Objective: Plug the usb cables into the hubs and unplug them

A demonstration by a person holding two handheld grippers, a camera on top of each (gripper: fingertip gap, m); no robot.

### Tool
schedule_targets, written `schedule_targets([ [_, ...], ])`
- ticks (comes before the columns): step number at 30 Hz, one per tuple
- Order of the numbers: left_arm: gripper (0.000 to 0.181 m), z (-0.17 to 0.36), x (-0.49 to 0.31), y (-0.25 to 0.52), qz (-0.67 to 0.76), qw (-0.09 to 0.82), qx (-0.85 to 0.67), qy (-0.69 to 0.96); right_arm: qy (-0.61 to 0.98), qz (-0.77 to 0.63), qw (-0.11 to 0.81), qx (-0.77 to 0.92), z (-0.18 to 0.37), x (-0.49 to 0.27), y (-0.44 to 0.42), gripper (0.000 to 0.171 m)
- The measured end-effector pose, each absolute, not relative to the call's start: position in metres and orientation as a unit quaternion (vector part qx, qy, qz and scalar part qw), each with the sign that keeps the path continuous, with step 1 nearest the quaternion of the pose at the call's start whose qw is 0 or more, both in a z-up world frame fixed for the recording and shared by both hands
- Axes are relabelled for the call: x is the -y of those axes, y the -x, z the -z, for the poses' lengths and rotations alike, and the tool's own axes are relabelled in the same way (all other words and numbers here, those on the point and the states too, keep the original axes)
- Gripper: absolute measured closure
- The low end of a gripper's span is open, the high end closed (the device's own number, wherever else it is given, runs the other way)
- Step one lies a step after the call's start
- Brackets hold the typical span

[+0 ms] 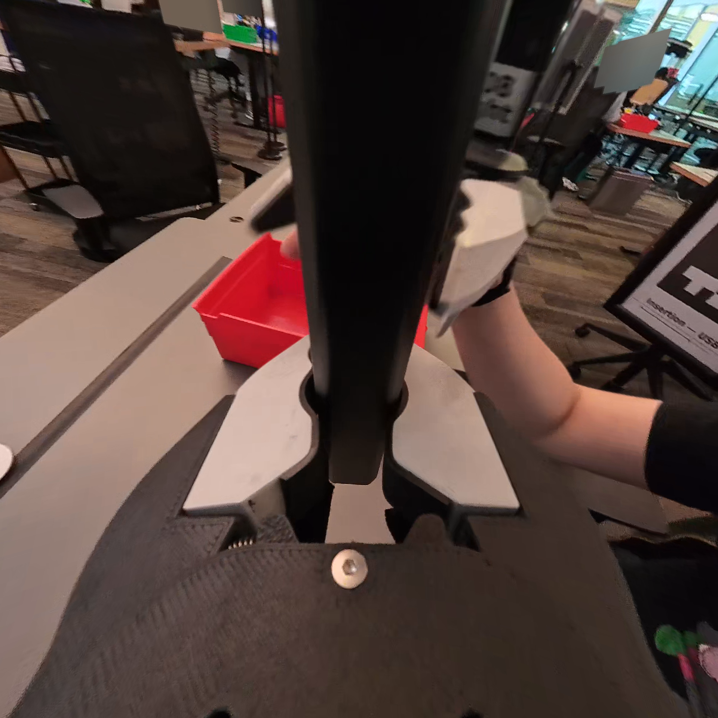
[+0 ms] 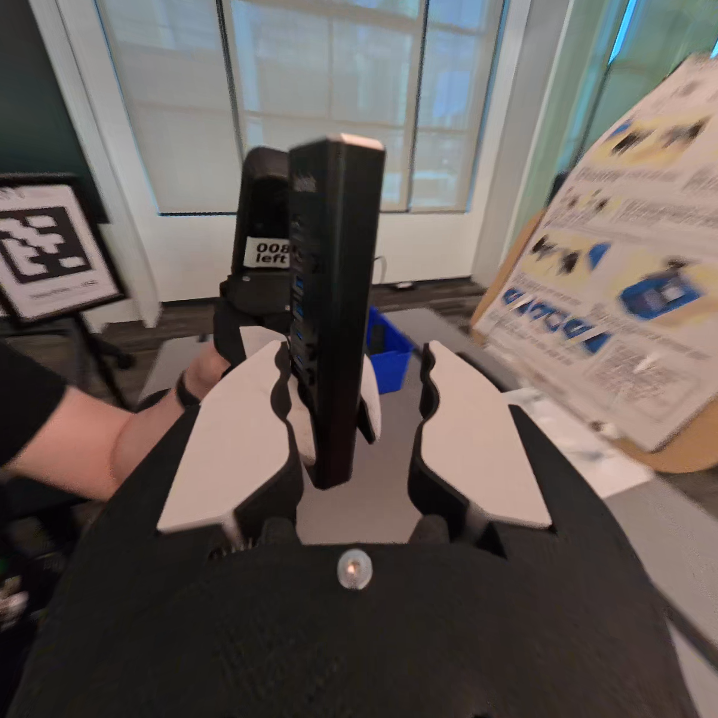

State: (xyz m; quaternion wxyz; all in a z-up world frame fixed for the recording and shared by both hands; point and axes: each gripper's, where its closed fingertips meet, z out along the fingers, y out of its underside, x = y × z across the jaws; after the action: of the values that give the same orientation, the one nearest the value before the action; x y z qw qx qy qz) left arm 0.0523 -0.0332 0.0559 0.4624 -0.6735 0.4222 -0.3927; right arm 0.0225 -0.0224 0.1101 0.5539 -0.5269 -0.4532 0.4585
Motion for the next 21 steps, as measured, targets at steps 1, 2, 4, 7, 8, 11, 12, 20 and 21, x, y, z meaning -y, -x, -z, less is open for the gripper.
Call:
schedule_targets([
  [1, 0.151, -0.052, 0.037, -0.056, 0.394, 0.451, -0.435, 0.673, 0.526, -0.49, 0.524, 0.456, -0.105, 0.026, -0.016, 0.106],
  [2, 0.151, -0.046, 0.043, -0.059, 0.395, 0.43, -0.453, 0.674, 0.508, -0.529, 0.501, 0.459, -0.104, 0.033, -0.012, 0.115],
  [4, 0.151, -0.034, 0.048, -0.065, 0.387, 0.405, -0.48, 0.676, 0.47, -0.578, 0.452, 0.491, -0.1, 0.048, -0.014, 0.143],
  [7, 0.138, -0.037, 0.04, -0.065, 0.388, 0.423, -0.462, 0.676, 0.498, -0.562, 0.464, 0.47, -0.098, 0.033, -0.023, 0.143],
  [8, 0.133, -0.043, 0.035, -0.061, 0.391, 0.438, -0.446, 0.676, 0.506, -0.551, 0.486, 0.452, -0.103, 0.025, -0.031, 0.143],
  [11, 0.134, -0.059, 0.018, -0.036, 0.376, 0.488, -0.394, 0.682, 0.554, -0.423, 0.591, 0.408, -0.109, -0.019, -0.086, 0.143],
  [12, 0.136, -0.062, 0.016, -0.027, 0.372, 0.495, -0.385, 0.684, 0.592, -0.338, 0.623, 0.383, -0.103, -0.043, -0.115, 0.143],
  [20, 0.14, -0.071, 0.016, 0.001, 0.363, 0.506, -0.365, 0.692, 0.768, 0.014, 0.514, 0.382, 0.045, -0.152, -0.258, 0.142],
  [21, 0.14, -0.07, 0.016, 0.0, 0.362, 0.502, -0.367, 0.694, 0.78, 0.028, 0.479, 0.402, 0.063, -0.155, -0.259, 0.142],
])
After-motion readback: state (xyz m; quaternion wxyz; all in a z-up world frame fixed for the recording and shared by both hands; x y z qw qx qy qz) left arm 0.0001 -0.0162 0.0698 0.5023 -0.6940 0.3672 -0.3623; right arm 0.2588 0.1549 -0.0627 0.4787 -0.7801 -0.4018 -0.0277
